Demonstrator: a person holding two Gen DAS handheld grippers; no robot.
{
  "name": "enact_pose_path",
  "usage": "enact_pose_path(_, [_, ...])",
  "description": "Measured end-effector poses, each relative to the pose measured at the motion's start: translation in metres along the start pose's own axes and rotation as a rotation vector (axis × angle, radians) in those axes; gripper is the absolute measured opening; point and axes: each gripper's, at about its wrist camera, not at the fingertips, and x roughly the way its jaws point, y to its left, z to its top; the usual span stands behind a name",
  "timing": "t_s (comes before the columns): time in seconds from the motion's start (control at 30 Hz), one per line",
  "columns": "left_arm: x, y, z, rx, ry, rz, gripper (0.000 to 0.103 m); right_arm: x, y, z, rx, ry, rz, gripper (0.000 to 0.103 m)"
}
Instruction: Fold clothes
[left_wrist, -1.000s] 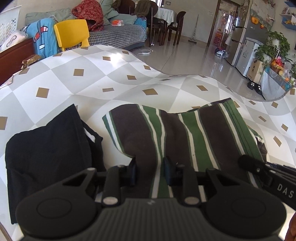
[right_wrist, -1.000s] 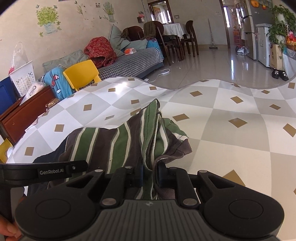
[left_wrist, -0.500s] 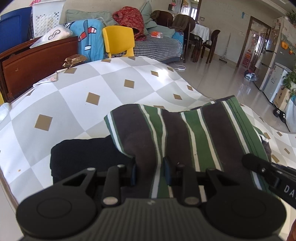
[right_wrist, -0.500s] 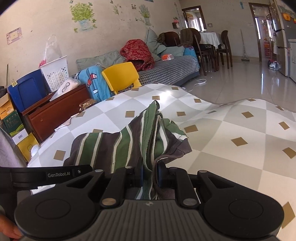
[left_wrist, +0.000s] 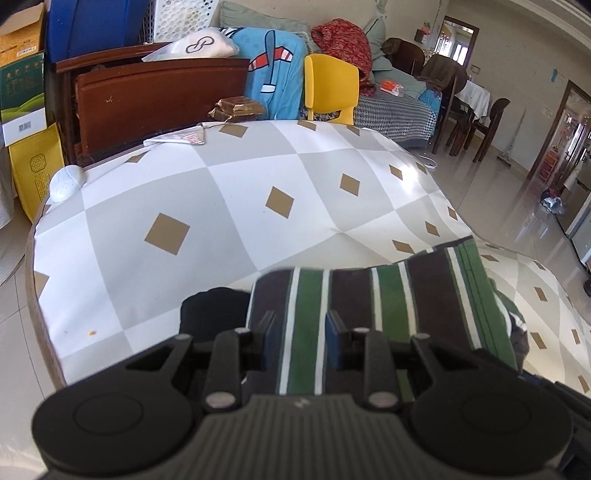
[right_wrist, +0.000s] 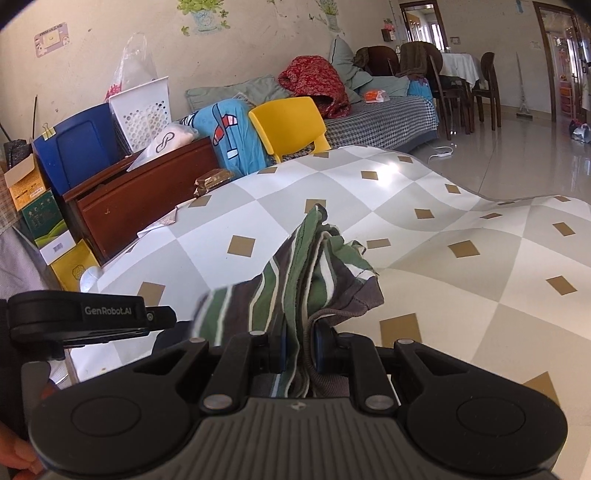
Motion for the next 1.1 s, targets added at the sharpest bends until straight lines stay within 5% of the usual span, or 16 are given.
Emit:
enact_pose_path(0.2, [0.016, 0.017, -0.004, -0.048, 0.050, 0.051, 0.025, 0.024, 0.005, -0.009, 0.001, 0.037, -0.052, 0.015])
enact_pose_path(0.47, [0.042, 0.047, -0.011, -0.171, 0.120, 0.012, 0.028, 0.022, -0.010, -0.017, 0.023, 0.058, -0.070, 0.016])
enact_pose_path(1.1, [0.096, 0.051, -0.023, -0.208, 0.191, -0.043, 0.044, 0.026, -0.021, -0.022, 0.036, 0.084, -0.081, 0.019])
